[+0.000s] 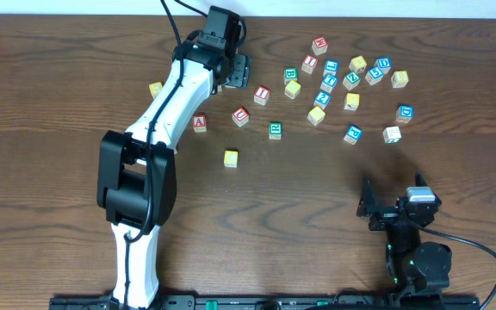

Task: Spell out CORL
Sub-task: 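Raise the left gripper and move it back toward the far blocks, then lower the left gripper over the yellow-faced O block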

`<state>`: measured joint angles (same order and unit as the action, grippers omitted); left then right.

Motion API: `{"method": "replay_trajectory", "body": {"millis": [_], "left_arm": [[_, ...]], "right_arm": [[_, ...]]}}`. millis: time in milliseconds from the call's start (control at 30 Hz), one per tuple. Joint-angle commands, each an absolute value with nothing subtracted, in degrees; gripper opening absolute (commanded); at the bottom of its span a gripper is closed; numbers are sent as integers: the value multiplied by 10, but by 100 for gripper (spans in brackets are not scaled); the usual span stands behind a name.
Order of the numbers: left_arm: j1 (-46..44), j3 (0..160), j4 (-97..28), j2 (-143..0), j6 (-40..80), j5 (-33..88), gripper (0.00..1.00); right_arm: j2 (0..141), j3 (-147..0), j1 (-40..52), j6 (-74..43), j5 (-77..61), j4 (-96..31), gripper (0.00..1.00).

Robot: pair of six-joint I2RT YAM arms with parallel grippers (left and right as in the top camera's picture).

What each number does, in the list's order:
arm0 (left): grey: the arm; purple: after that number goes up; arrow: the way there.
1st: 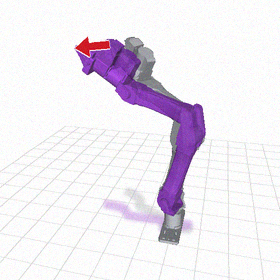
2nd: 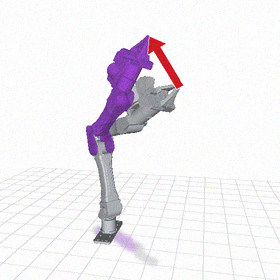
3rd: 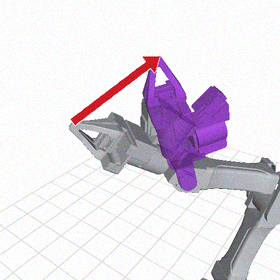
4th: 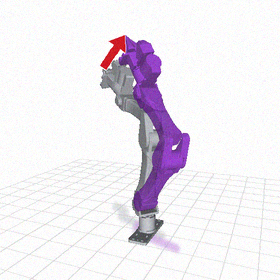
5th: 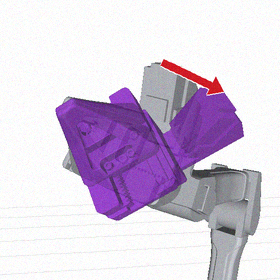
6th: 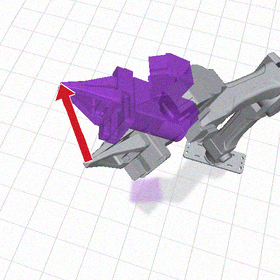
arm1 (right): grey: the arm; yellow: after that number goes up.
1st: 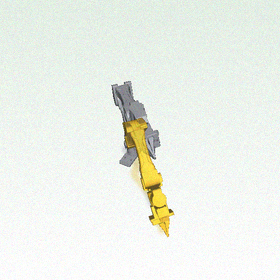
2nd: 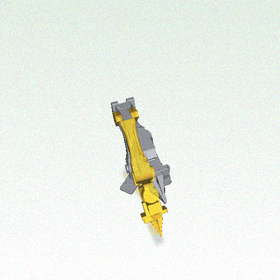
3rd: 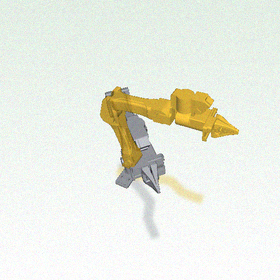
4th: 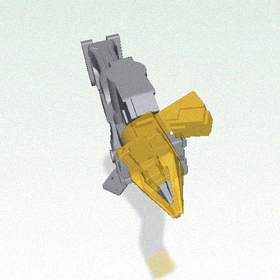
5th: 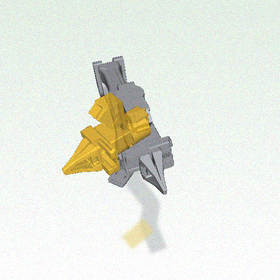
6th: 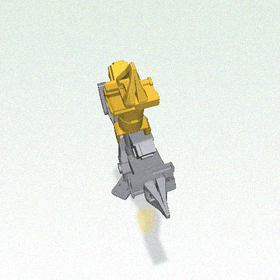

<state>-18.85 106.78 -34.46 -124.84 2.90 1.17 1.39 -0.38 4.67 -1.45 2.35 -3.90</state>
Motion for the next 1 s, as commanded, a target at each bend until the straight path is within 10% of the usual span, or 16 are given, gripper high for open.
{"method": "replay_trajectory", "body": {"millis": [0,967], "left_arm": [[-187,1107,-359,-1281,18,13,72],[-193,1174,-370,-1377,2,8,69]], "right_arm": [[11,-3,44,-12,24,-41,99],[11,-3,44,-12,24,-41,99]]}}
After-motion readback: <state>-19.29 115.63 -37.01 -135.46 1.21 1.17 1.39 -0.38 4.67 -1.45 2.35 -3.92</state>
